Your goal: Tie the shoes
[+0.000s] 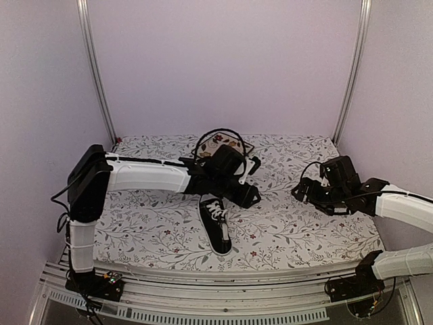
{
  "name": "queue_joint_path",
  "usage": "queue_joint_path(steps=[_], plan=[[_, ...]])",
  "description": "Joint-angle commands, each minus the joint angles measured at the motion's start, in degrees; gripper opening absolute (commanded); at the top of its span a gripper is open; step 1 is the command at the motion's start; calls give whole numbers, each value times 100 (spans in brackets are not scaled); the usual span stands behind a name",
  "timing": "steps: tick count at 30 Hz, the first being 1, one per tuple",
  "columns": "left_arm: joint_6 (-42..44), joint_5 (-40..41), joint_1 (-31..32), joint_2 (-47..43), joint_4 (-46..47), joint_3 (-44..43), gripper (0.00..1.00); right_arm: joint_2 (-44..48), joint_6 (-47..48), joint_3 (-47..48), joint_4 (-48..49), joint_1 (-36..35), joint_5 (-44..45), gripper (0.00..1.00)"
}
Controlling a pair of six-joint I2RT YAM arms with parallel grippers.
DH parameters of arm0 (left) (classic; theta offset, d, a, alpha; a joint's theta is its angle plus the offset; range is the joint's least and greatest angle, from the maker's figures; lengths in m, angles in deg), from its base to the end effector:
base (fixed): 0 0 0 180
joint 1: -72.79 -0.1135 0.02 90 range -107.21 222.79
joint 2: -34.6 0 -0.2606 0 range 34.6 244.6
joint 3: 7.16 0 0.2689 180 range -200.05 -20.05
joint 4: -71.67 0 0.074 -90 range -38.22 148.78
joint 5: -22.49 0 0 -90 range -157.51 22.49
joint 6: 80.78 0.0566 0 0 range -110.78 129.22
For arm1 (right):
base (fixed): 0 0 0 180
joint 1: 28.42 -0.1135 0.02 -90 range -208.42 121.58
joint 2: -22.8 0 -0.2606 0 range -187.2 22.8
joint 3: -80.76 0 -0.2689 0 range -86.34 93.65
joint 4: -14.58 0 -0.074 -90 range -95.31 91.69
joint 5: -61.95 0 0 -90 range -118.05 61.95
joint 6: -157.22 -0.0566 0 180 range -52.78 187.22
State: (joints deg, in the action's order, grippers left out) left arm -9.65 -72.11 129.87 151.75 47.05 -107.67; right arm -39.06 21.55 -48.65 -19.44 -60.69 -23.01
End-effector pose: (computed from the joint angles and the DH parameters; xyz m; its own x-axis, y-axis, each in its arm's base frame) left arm 0.2650 -0.4176 0.1824 -0.6204 0.3650 -0.6942 0.7068 0.6438 -0.2932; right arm 0.2162 0.1306 0.1981 -0.7630 0.3610 -0.5363 0.0947 0.8831 0.4596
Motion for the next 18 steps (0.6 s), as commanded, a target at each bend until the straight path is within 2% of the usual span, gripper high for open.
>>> queue_joint_path(steps=[1,6,12,18], plan=[[435,-128,247,667,-666,-535,56,118,-73,-90,30,63,16,100],[390,237,309,1110,-740,-814,53,139,-99,-228,280,70,-175,100],[132,795,306,1162,-472,-773,50,273,-167,-433,467,61,-346,100],[105,891,311,1337,-215,-878,49,208,-108,-480,558,73,-442,100]])
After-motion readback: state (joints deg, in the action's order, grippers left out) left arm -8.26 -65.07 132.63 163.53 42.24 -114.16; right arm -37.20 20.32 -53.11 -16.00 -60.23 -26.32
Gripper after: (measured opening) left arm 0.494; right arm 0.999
